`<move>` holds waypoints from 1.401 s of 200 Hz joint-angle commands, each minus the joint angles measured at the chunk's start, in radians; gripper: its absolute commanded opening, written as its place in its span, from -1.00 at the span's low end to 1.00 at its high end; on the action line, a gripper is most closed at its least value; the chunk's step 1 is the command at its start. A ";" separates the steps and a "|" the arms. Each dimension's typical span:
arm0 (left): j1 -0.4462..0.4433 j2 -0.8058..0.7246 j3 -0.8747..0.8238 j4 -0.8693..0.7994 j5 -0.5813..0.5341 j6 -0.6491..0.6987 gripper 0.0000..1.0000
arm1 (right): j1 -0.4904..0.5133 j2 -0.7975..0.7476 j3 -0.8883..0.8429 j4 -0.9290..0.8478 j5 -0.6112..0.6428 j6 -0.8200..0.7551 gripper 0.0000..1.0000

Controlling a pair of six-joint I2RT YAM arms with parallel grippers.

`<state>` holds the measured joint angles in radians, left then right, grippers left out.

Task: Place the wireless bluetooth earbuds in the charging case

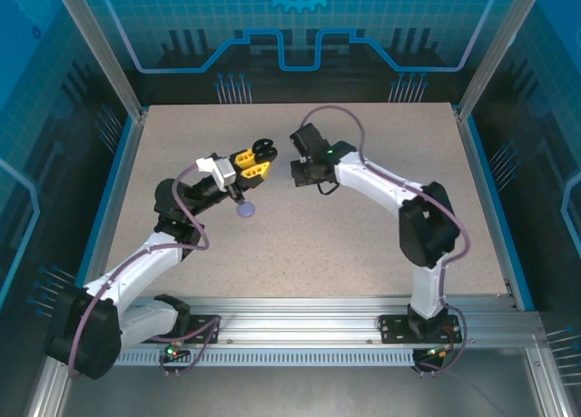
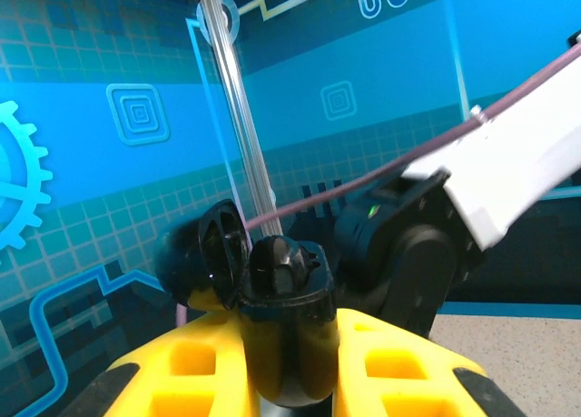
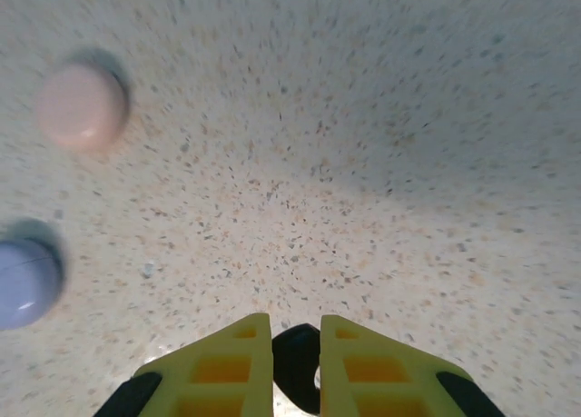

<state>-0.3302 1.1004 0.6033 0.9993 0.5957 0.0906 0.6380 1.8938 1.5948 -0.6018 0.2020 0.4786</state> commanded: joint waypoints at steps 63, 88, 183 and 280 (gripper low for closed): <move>0.003 -0.022 -0.014 0.014 0.015 0.058 -1.00 | -0.013 -0.361 0.002 0.047 -0.009 -0.003 -0.73; 0.002 -0.005 -0.022 0.028 0.011 0.048 -1.00 | 0.010 -0.430 0.004 0.074 -0.007 -0.002 -0.72; -0.011 0.072 -0.027 0.082 0.004 0.015 -1.00 | 0.162 -0.533 0.002 0.232 -0.026 0.005 -0.71; -0.013 0.078 -0.014 0.082 0.004 0.014 -1.00 | 0.272 -0.515 -0.099 0.403 0.012 -0.013 -0.71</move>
<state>-0.3359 1.1759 0.5816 1.0374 0.5957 0.1047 0.8955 1.3869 1.5333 -0.2871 0.1989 0.4664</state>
